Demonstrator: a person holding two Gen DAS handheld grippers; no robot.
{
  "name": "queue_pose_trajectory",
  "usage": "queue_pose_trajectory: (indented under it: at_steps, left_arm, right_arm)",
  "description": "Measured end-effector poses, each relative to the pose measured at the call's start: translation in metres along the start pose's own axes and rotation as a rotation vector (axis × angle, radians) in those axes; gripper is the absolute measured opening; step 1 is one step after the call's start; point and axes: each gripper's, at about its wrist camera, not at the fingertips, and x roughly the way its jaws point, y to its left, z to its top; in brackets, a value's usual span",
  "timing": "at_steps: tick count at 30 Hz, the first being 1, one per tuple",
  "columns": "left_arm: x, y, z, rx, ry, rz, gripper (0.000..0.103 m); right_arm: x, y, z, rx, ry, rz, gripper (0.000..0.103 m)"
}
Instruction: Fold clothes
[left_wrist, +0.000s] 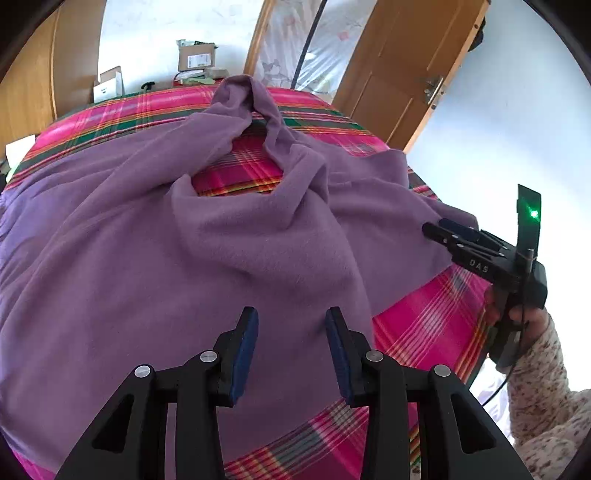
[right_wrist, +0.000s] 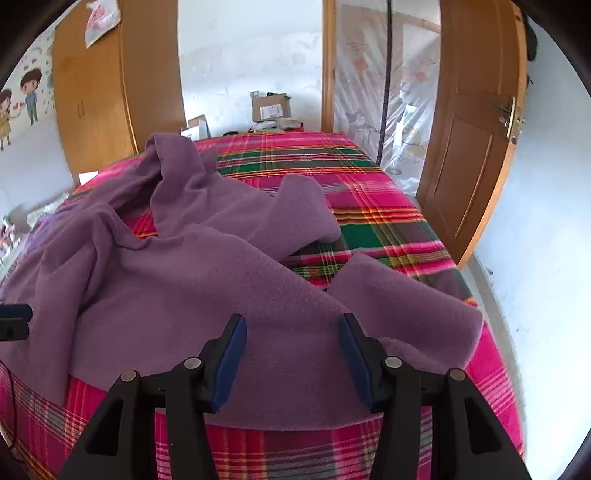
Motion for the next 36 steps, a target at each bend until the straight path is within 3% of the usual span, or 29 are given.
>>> queue_pose_trajectory:
  at_steps: [8,10,13,16,22,36]
  left_arm:
    - [0.017,-0.003,0.006,-0.026,0.048,-0.01,0.04]
    - [0.02,-0.003,0.007,-0.032,0.055,-0.006,0.039]
    - [0.023,-0.002,0.009,-0.045,0.059,-0.004,0.04]
    - [0.024,-0.002,0.01,-0.054,0.061,-0.003,0.04]
    - [0.025,-0.002,0.011,-0.061,0.069,0.001,0.04]
    - [0.029,0.0,0.012,-0.065,0.092,0.004,0.04]
  right_arm:
    - [0.02,0.009,0.016,-0.061,0.051,0.079,0.052]
    - [0.023,0.012,0.014,-0.071,0.064,0.096,0.044]
    - [0.022,0.01,0.013,-0.061,0.061,0.107,0.019]
    - [0.017,0.005,0.013,-0.047,0.049,0.133,0.008]
    - [0.001,-0.01,0.017,0.014,0.002,0.152,0.007]
    - [-0.021,-0.057,0.023,0.113,-0.058,0.011,0.007]
